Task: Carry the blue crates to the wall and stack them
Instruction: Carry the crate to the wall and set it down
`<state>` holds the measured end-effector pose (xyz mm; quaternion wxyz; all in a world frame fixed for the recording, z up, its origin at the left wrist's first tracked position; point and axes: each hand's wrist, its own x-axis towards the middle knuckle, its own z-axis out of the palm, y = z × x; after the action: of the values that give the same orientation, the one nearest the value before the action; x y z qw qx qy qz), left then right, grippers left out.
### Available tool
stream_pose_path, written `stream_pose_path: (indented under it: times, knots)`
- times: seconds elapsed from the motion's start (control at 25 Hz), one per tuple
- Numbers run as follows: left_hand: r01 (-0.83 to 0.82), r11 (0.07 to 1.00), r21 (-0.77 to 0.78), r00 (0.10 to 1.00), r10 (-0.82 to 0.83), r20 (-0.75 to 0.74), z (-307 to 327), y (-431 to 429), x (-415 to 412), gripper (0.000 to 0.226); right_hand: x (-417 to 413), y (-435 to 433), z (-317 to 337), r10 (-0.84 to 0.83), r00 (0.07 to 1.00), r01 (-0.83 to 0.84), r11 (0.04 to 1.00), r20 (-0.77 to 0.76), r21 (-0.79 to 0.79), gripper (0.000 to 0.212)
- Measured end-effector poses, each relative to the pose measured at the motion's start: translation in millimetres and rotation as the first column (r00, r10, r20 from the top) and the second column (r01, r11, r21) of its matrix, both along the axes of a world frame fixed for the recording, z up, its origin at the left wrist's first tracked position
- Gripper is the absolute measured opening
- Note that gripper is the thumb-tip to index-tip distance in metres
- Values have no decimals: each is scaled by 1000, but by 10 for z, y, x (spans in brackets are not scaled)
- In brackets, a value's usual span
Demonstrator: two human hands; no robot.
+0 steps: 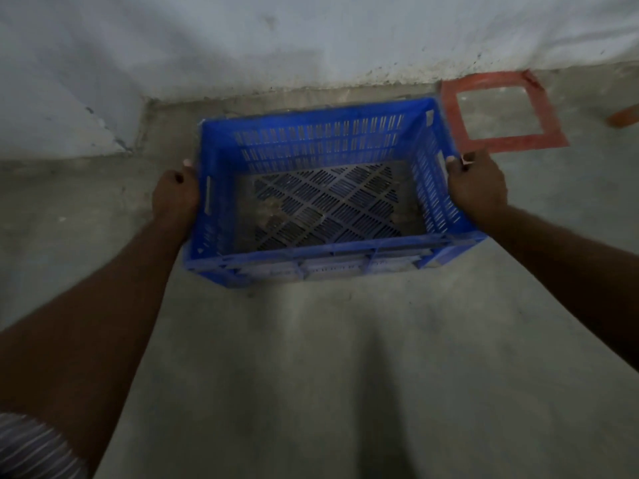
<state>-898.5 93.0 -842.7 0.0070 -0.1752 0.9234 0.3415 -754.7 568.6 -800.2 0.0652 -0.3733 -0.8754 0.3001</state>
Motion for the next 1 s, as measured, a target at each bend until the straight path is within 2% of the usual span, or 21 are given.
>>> stream_pose_path:
  times: [0.12, 0.2, 0.32, 0.44, 0.52, 0.64, 0.8, 1.0]
  knots:
    - [26, 999, -34, 994, -30, -103, 590, 129, 738, 50, 706, -280, 279, 78, 995, -73, 994, -62, 84, 38]
    - [52, 997, -50, 991, -58, -123, 1008, 160, 1176, 50, 1008, -479, 671, 117, 991, -119, 992, -63, -36, 32]
    - [-16, 988, 153, 994, 33, -108, 1765, 340, 1873, 37, 1529, -825, 1511, 136, 990, -141, 961, -37, -237, 28]
    - [-18, 959, 281, 985, 65, -159, 2813, 598, 2631, 16, 2075, -1133, 2497, 81, 989, -124, 912, -124, -392, 22]
    - [-8, 933, 360, 981, 77, -178, 3508, 716, 3075, 11, 2402, -1308, 3252, 74, 986, -138, 872, -152, -470, 20]
    - [55, 883, 466, 988, 19, -154, 4417, 772, 3776, 6, 2938, -1489, 4255, 122, 981, -185, 836, -152, -516, 19]
    - [114, 848, 517, 981, -15, -192, 5326, 745, 4695, 8, 3605, -1560, 5193, 241, 952, -303, 806, -186, -508, 19]
    - [18, 785, 620, 961, 158, -227, 6321, 810, 6216, 13, 4892, -1753, 6222, 278, 925, -378, 722, -258, -579, 21]
